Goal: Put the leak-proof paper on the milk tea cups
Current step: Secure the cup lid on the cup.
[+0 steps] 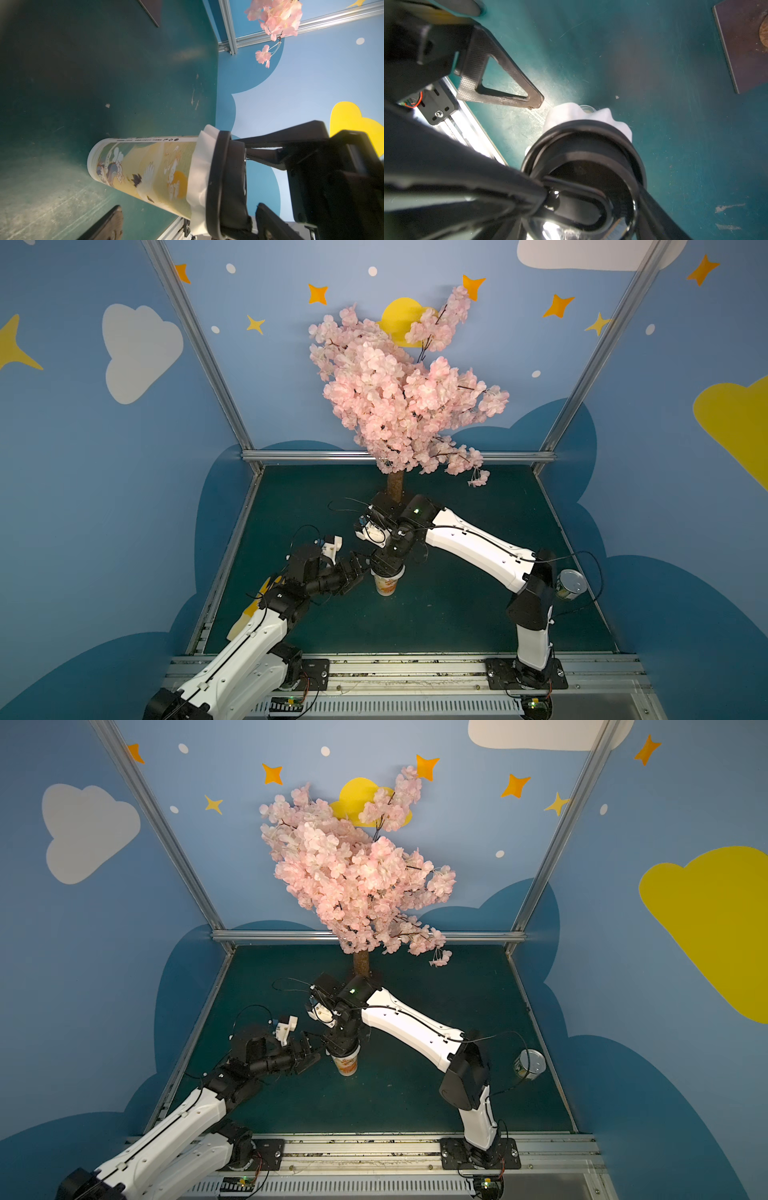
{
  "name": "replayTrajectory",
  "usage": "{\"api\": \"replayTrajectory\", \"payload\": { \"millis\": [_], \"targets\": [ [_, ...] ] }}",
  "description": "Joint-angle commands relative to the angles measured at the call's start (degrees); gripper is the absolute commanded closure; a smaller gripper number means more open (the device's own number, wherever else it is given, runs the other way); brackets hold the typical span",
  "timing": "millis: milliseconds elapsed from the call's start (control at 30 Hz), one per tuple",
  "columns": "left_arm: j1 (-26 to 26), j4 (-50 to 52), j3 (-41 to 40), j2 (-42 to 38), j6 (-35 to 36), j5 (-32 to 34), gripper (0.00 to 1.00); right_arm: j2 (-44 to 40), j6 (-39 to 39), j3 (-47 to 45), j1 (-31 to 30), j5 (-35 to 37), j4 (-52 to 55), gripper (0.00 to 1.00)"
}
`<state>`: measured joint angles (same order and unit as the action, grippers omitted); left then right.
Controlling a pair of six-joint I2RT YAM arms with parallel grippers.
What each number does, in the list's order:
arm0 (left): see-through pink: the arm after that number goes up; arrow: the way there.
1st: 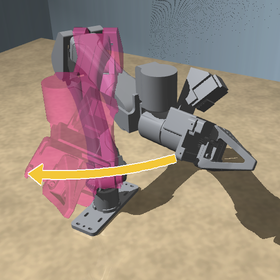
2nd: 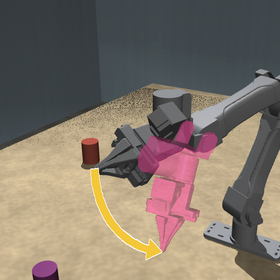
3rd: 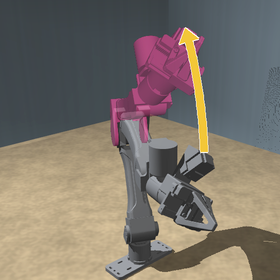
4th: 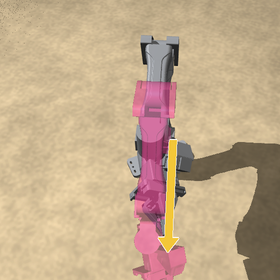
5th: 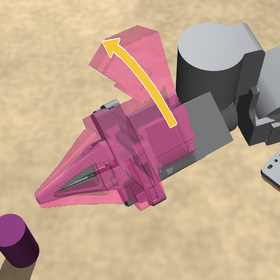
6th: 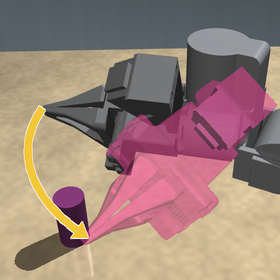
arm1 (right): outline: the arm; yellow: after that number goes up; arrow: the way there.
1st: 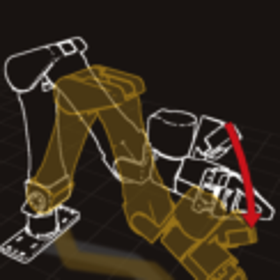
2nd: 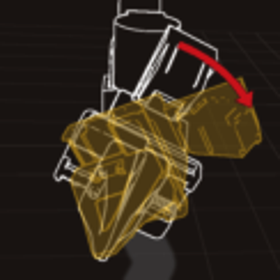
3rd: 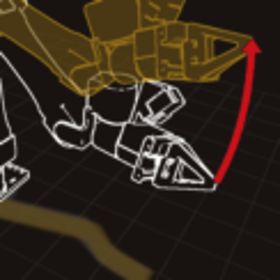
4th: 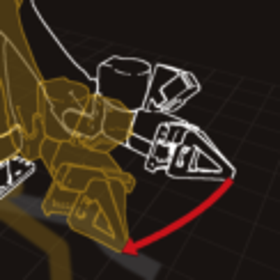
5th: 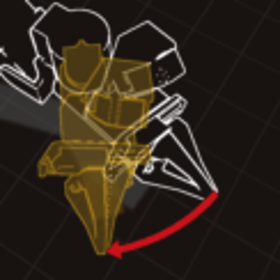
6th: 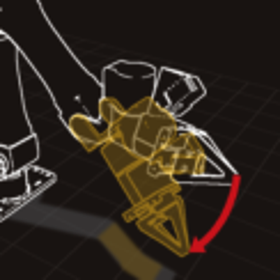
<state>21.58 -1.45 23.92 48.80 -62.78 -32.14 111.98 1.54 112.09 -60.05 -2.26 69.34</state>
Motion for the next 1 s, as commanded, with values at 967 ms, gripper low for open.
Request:
{"api": "replayTrajectory", "payload": {
  "millis": [967],
  "targets": [
    [0.2,11.5,3.9,10.4,8.7,-2.2,0.19,4.7,-0.6,-1.5,-0.9,-2.0,2.2,0.24]
  ]
}}
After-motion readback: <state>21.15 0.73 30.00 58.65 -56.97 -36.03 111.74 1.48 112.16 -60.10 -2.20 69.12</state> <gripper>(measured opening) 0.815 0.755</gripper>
